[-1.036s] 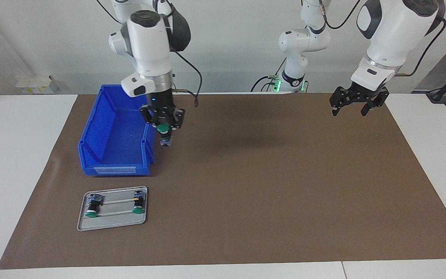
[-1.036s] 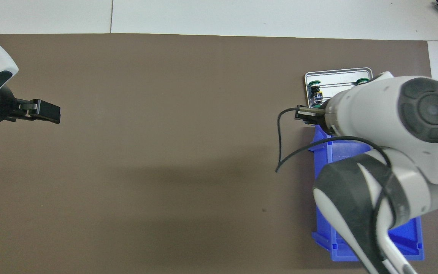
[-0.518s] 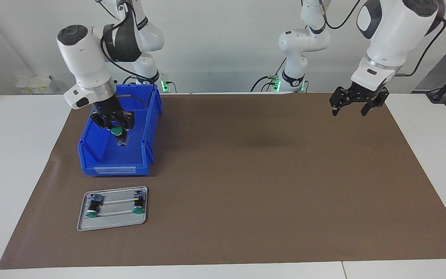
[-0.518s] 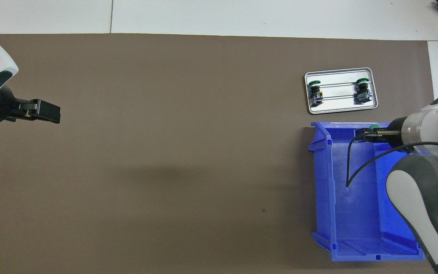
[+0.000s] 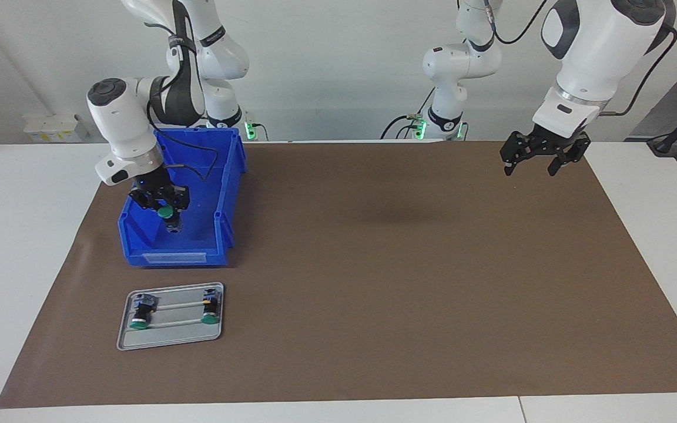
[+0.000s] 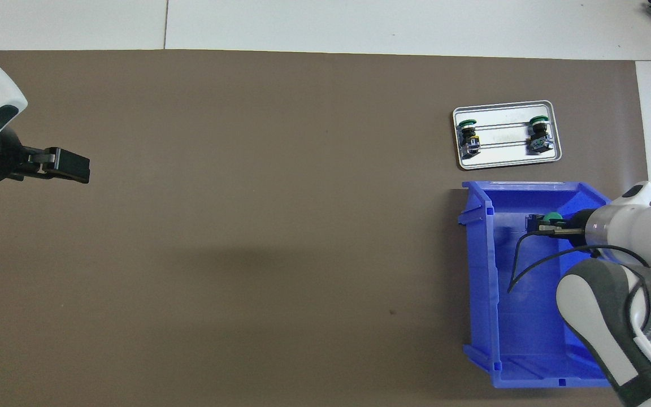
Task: Place and press button with both arms
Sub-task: 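Lower the button into the blue bin and open the right gripper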
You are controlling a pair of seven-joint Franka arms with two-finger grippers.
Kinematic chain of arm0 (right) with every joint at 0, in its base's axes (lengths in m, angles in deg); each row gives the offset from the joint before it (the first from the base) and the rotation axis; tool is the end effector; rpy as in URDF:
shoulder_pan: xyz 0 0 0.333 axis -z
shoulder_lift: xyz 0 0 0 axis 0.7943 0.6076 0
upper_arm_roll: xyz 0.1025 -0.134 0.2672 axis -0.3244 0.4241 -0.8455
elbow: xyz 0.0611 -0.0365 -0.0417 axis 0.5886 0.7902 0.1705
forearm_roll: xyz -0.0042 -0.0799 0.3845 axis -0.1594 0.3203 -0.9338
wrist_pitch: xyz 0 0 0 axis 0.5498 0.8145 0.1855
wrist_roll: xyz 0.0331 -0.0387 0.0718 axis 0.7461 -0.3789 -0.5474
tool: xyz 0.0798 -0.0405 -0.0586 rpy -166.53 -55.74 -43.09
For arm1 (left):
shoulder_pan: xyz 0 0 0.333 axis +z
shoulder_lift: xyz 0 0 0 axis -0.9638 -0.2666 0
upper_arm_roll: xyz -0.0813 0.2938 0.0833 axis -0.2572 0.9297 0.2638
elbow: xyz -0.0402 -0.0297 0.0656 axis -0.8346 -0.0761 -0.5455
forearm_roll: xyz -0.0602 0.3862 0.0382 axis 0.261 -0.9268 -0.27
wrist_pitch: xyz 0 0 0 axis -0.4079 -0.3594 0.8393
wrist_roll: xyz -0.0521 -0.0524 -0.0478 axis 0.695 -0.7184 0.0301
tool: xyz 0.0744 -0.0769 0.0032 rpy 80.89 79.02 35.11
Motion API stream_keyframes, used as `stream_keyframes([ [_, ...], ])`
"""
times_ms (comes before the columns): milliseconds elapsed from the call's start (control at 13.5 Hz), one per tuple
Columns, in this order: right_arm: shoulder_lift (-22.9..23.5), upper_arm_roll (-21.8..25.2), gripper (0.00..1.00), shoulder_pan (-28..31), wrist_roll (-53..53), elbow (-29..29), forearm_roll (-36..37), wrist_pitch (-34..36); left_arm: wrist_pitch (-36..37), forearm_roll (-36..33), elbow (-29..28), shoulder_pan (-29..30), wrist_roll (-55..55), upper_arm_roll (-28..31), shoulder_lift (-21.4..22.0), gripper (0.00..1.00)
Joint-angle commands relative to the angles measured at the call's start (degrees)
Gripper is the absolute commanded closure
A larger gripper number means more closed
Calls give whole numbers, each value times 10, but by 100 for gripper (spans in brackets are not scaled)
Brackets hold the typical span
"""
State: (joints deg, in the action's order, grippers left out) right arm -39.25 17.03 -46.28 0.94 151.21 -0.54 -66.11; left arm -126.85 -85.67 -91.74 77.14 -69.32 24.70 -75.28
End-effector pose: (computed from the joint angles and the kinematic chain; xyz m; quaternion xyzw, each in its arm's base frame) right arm 0.4853 -0.0400 0.3685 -0.9964 0.0370 -0.0746 0.0133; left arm 0.5590 -0.0682 0.6069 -0.9986 0.0507 -0.0104 0.0056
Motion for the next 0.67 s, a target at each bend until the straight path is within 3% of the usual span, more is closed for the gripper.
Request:
stream_keyframes([
  [0, 1, -7, 100, 9, -20, 30, -19, -41, -1, -9, -17, 2, -5, 0, 15, 0],
  [370, 38, -7, 100, 7, -17, 35, -19, -81, -1, -9, -17, 2, -5, 0, 15, 0],
  [444, 38, -7, 90, 7, -15, 35, -19, -81, -1, -9, -17, 2, -5, -1, 15, 0],
  [518, 39, -7, 64, 7, -15, 34, -19, -80, -1, -9, -17, 2, -5, 0, 15, 0],
  [592, 41, -7, 30, 8, -15, 30, -19, -78, -1, -9, -17, 2, -5, 0, 15, 0],
])
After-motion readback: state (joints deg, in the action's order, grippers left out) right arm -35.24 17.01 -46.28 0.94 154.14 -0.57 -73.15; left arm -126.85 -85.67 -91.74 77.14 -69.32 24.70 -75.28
